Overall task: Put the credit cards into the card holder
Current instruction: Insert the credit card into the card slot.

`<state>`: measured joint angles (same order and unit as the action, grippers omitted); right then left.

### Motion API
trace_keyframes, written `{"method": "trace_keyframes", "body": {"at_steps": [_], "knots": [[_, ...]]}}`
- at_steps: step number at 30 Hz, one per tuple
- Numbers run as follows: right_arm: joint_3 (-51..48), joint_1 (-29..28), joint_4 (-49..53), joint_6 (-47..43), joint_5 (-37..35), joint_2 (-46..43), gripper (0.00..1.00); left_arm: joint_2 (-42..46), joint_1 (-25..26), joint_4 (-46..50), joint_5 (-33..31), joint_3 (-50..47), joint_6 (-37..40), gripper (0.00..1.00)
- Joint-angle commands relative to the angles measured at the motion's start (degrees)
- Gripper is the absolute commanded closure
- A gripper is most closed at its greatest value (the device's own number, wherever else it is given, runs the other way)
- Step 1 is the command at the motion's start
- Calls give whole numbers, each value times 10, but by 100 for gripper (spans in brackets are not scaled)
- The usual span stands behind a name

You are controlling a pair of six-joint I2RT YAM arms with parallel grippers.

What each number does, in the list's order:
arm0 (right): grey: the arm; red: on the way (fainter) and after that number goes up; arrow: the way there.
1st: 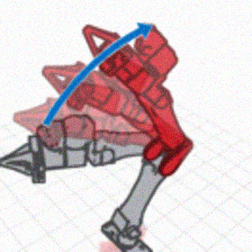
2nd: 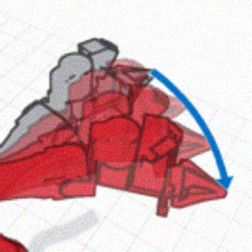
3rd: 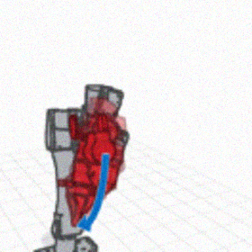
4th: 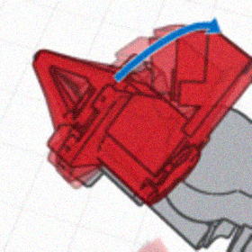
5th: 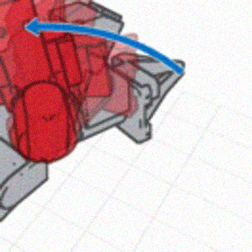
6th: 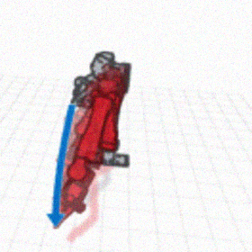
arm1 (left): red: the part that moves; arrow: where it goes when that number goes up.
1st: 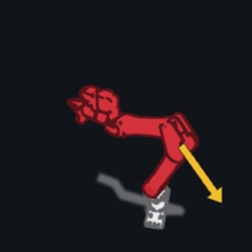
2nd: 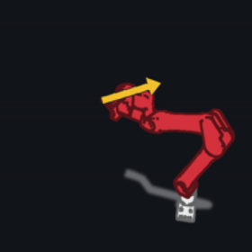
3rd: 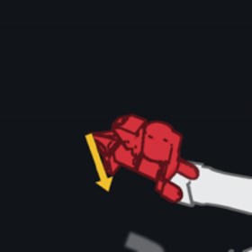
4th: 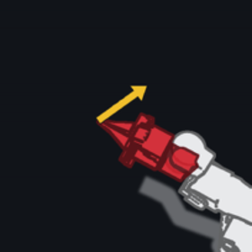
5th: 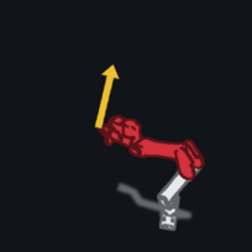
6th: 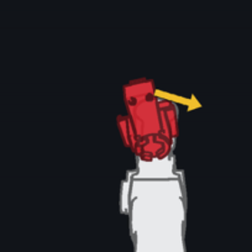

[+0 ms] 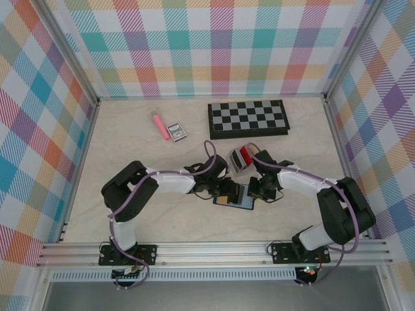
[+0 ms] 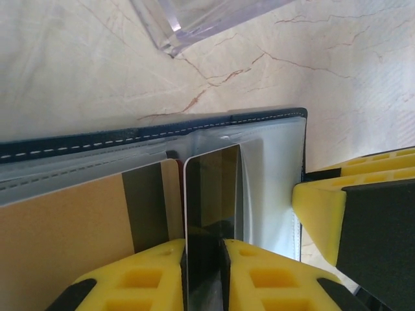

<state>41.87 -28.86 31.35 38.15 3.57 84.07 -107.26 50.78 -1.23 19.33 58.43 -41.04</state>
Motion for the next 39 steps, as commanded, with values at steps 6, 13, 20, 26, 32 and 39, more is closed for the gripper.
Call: {"method": "trace_keyframes", "body": {"at_steps": [6, 13, 20, 26, 32, 39], "knots": [[-16, -1, -12, 8, 9, 11, 75, -5, 15, 54, -12, 23, 23, 95], [-21, -1, -21, 16, 19, 5, 76, -38, 23, 46, 12, 46, 17, 93], [-23, -1, -20, 24, 8, 1, 75, -42, 23, 47, 19, 51, 15, 87], [-20, -1, -9, 21, -4, 0, 75, -17, 23, 86, -24, 43, 24, 77], [-18, -2, -7, 19, -3, 3, 75, -8, 23, 110, -42, 45, 33, 72], [-19, -2, -9, 19, -3, 5, 75, -2, 23, 132, -49, 54, 46, 79]]}}
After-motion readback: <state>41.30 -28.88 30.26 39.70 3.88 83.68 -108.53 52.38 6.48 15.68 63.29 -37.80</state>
